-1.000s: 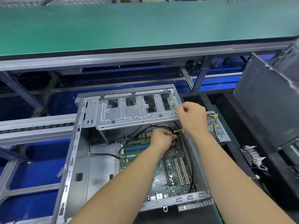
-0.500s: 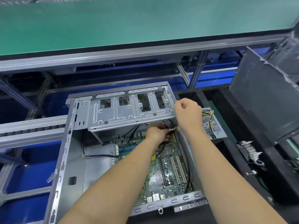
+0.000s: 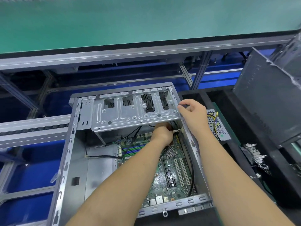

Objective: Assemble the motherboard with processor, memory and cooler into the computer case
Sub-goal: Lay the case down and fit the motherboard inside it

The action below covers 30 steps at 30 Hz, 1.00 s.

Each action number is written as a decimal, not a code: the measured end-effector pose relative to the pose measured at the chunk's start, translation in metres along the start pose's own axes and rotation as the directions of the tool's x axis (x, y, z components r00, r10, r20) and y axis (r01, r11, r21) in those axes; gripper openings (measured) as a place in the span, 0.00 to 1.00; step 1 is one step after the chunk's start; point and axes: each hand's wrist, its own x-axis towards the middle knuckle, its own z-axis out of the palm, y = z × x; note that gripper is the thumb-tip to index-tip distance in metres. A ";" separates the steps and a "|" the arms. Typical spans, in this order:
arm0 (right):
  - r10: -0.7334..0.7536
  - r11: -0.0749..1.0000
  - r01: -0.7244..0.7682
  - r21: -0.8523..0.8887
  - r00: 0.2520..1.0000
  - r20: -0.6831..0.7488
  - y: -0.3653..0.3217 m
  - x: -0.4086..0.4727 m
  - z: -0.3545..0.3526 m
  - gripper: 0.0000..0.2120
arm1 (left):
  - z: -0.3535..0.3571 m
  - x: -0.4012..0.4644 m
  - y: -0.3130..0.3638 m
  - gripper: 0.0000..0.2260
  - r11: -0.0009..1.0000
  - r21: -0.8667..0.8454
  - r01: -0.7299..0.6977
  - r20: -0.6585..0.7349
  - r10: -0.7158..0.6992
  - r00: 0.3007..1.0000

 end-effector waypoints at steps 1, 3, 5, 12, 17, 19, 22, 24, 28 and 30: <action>-0.002 1.000 0.002 0.005 1.000 0.011 0.002 0.000 -0.001 0.05 | 0.000 -0.001 -0.002 0.09 0.998 0.060 -0.026 -0.011 0.026 1.000; -0.001 1.000 0.001 0.008 1.000 0.012 0.005 0.001 -0.001 0.06 | 0.001 -0.005 -0.004 0.11 0.980 0.186 -0.065 -0.015 0.069 0.998; 0.010 0.999 -0.010 0.034 1.000 0.010 0.006 0.002 0.000 0.06 | 0.001 -0.006 -0.006 0.10 0.966 0.248 -0.077 0.003 0.079 0.997; 0.098 0.986 -0.100 0.134 0.995 0.017 0.014 0.003 0.000 0.09 | -0.001 0.007 -0.003 0.17 0.949 0.316 0.003 0.053 -0.020 0.998; 0.136 0.974 -0.139 0.181 0.990 0.025 0.017 0.006 0.002 0.06 | -0.001 0.015 0.000 0.16 0.948 0.317 -0.036 0.085 0.009 0.996; 0.140 0.973 -0.143 0.181 0.990 0.027 0.018 0.006 0.002 0.06 | 0.000 0.013 -0.003 0.16 0.927 0.370 -0.055 0.104 0.018 0.994; 0.149 0.970 -0.152 0.191 0.988 0.031 0.019 0.006 0.002 0.06 | 0.000 0.013 -0.002 0.14 0.935 0.348 -0.073 0.059 0.056 0.997; 0.154 0.967 -0.157 0.199 0.988 0.032 0.020 0.007 0.002 0.06 | -0.002 0.012 -0.001 0.13 0.949 0.301 -0.094 0.035 0.088 0.996; 0.151 0.968 -0.154 0.198 0.988 0.031 0.020 0.007 0.003 0.05 | -0.007 0.010 -0.001 0.14 0.979 0.187 -0.083 0.009 0.083 0.997; 0.154 0.968 -0.157 0.195 0.988 0.029 0.020 0.007 0.003 0.06 | -0.009 0.013 -0.001 0.15 0.977 0.205 -0.050 0.012 0.048 0.999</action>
